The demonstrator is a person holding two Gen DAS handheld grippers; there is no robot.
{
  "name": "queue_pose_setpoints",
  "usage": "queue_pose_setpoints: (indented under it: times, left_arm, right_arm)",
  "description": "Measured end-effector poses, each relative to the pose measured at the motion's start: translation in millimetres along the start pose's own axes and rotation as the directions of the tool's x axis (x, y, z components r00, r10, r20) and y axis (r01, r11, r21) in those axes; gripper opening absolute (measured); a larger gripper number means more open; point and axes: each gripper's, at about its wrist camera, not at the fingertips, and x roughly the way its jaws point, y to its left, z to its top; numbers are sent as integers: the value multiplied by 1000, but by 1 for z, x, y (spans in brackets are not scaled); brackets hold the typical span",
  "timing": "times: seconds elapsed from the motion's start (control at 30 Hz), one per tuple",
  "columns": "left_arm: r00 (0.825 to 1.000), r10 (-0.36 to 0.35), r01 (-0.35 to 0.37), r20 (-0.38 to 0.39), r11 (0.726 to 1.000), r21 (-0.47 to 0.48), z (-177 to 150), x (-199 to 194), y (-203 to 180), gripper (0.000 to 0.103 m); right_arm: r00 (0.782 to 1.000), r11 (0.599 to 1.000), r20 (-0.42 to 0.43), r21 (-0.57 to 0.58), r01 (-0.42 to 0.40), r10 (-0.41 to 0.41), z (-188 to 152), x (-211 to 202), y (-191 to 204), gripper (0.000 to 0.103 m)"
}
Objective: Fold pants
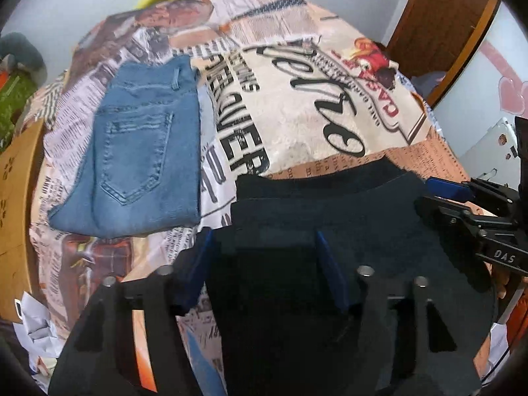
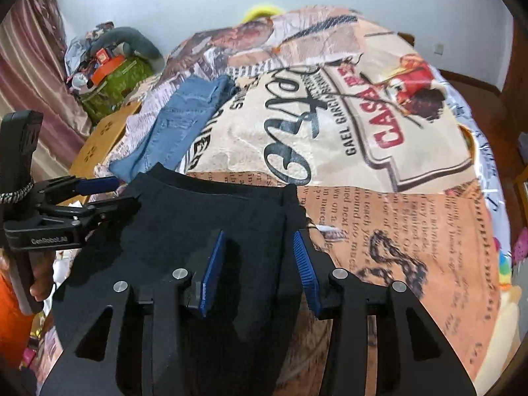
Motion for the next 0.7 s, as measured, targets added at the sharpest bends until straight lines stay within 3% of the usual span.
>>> queue_pose_setpoints:
  times: [0.07, 0.13, 0.27, 0.53, 0.7]
  left_arm:
    - [1000, -1, 1, 1, 1000, -5, -1, 5, -1, 54]
    - [1000, 17, -17, 13, 1000, 14, -2, 8, -3, 52]
    - [998, 47, -48, 37, 999, 24, -6, 10, -2, 52]
    - [996, 71, -72, 57, 997, 21, -7, 8, -3, 54]
    - [991, 85, -85, 99, 996, -4, -12, -20, -4, 53]
  right_arm:
    - [1000, 1000, -22, -12, 0, 0, 1, 10, -2, 37]
    - [1000, 999, -29, -38, -7, 6, -1, 16, 0, 25]
    - [999, 994, 2, -102, 46, -46, -4, 17, 7, 18]
    - [999, 995, -3, -79, 53, -54, -4, 20, 3, 16]
    - [997, 993, 8, -89, 81, -81, -5, 1, 11, 16]
